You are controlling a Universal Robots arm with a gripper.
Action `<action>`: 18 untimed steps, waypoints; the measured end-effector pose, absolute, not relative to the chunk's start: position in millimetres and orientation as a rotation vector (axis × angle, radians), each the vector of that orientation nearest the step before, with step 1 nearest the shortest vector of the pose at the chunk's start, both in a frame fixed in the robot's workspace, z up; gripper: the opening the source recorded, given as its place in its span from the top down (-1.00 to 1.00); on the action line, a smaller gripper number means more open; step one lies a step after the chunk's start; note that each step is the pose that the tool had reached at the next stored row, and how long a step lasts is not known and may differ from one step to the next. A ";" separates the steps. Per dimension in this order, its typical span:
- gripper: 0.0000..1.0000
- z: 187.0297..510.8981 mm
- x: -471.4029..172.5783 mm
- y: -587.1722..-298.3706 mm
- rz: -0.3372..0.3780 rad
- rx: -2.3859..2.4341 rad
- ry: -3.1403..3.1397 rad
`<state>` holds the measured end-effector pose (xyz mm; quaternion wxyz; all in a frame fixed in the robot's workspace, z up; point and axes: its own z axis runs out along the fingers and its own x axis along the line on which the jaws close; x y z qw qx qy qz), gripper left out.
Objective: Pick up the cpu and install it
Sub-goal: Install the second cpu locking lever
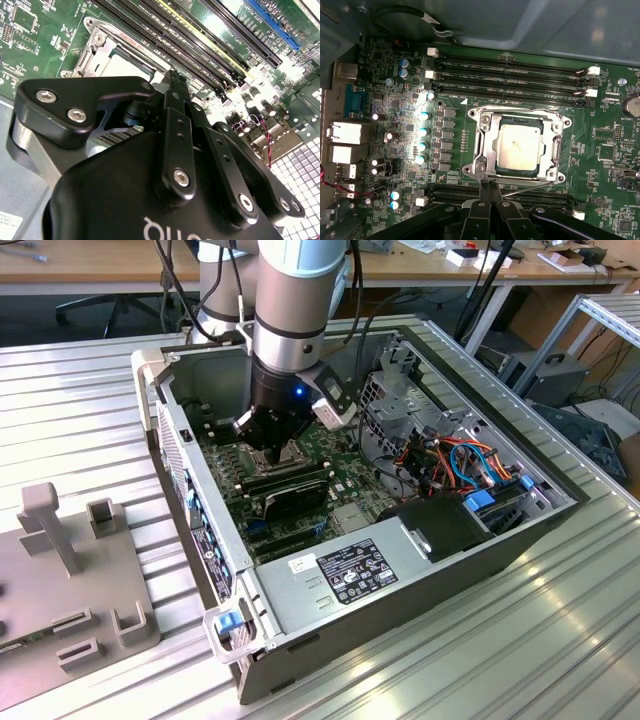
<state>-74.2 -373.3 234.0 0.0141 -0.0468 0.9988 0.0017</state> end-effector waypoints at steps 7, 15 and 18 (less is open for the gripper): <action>0.79 222.7 -74.6 -373.3 0.005 -0.146 3.110; 0.79 218.4 -75.0 -373.3 0.005 -0.146 3.110; 0.79 216.5 -78.9 -373.2 0.005 -0.146 3.110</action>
